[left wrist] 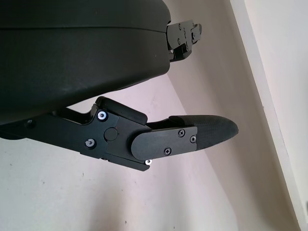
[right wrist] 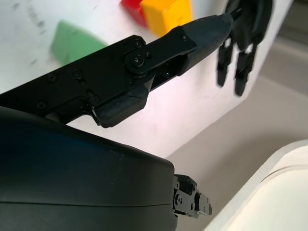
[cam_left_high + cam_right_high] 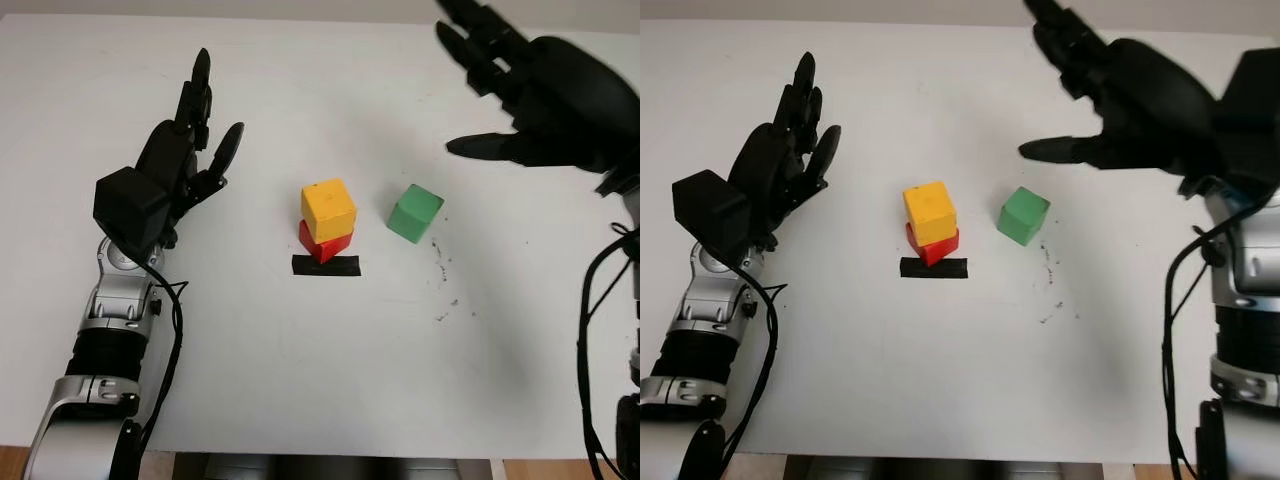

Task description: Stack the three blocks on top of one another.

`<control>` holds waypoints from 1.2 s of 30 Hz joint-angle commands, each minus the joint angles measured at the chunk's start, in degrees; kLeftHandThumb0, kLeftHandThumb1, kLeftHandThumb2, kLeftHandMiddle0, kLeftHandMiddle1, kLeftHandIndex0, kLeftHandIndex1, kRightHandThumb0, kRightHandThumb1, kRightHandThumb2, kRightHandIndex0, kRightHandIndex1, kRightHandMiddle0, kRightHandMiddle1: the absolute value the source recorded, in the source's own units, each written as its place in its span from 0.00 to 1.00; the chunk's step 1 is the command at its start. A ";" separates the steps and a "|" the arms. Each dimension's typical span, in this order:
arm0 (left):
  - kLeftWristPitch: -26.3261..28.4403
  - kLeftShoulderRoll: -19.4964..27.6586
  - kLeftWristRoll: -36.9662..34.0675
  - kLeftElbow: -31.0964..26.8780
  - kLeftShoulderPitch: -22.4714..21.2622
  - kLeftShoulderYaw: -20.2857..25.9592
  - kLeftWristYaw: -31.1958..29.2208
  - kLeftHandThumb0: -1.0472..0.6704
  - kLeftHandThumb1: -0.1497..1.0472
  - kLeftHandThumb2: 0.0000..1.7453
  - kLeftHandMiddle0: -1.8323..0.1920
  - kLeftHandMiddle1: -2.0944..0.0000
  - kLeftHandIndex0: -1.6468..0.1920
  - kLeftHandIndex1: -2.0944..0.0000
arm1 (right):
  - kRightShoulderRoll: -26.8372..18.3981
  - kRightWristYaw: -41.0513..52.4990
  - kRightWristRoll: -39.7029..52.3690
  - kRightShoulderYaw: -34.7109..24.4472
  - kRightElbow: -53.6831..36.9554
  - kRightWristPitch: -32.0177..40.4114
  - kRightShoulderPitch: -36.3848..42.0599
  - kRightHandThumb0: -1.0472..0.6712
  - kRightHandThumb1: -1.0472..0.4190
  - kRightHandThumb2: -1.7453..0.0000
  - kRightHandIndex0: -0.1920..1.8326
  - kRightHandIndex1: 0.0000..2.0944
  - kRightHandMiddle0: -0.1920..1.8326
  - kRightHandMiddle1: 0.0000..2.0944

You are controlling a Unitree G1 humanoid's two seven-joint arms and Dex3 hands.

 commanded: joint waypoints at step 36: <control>-2.18 1.02 0.82 3.37 -1.92 -0.24 -1.27 0.19 1.00 0.32 1.00 0.98 1.00 1.00 | -13.20 -21.50 -50.85 22.08 9.28 -30.30 0.45 0.28 0.15 0.97 0.13 0.03 0.29 0.05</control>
